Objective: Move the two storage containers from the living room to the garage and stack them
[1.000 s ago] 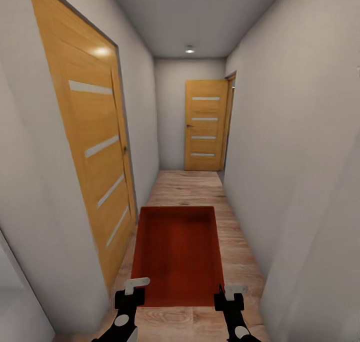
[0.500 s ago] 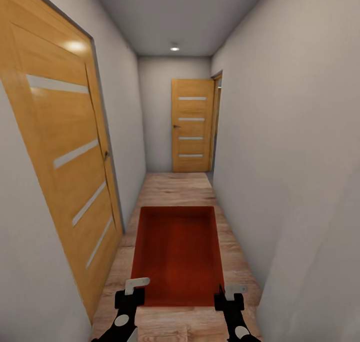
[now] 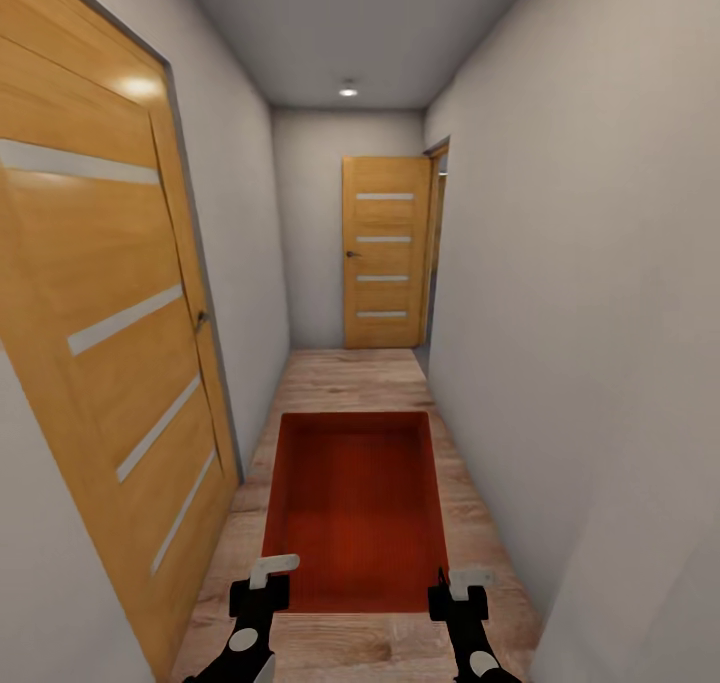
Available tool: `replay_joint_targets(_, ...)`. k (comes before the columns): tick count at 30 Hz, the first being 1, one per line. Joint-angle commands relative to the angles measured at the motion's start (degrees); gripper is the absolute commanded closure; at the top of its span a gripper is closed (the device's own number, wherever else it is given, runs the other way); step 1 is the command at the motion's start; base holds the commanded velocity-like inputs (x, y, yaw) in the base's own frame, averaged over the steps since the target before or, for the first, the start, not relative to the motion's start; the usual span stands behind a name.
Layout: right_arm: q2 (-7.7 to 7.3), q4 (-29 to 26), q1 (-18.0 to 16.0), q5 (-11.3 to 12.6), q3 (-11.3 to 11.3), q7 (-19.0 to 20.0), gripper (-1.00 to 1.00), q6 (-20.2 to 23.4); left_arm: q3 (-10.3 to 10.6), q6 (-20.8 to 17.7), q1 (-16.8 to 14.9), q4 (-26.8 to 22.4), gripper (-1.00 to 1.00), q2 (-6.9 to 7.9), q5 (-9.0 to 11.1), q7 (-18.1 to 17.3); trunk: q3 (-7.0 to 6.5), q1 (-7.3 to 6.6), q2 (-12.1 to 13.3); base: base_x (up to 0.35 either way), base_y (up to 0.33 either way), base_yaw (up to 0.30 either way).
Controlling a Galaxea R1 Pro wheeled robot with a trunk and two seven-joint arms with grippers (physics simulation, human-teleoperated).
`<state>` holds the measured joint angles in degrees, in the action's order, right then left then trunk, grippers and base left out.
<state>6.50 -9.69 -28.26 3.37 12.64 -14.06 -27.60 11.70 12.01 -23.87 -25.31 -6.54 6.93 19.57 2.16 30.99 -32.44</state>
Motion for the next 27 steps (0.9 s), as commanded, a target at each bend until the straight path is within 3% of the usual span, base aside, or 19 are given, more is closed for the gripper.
replay_joint_targets(1,-0.01,-0.1,-0.1,0.8,-0.5,-1.2,1.00,-3.1,0.5,-4.5,0.0,0.2,1.00,0.03,1.1,-1.2,0.11,0.05,-0.1,0.321,0.000,0.000)
replay_joint_targets(14,-0.12,-0.1,-0.1,0.8,-0.4,-1.1,1.00,-3.1,0.5,-4.4,0.0,0.2,1.00,0.03,1.1,-1.2,0.11,0.05,-0.1,0.321,0.000,0.090)
replay_joint_targets(27,-0.05,-0.1,-0.1,0.8,-0.4,-1.2,1.00,-3.1,0.5,-4.5,0.0,0.2,1.00,0.03,1.1,-1.3,0.11,0.05,-0.1,0.321,0.000,0.008)
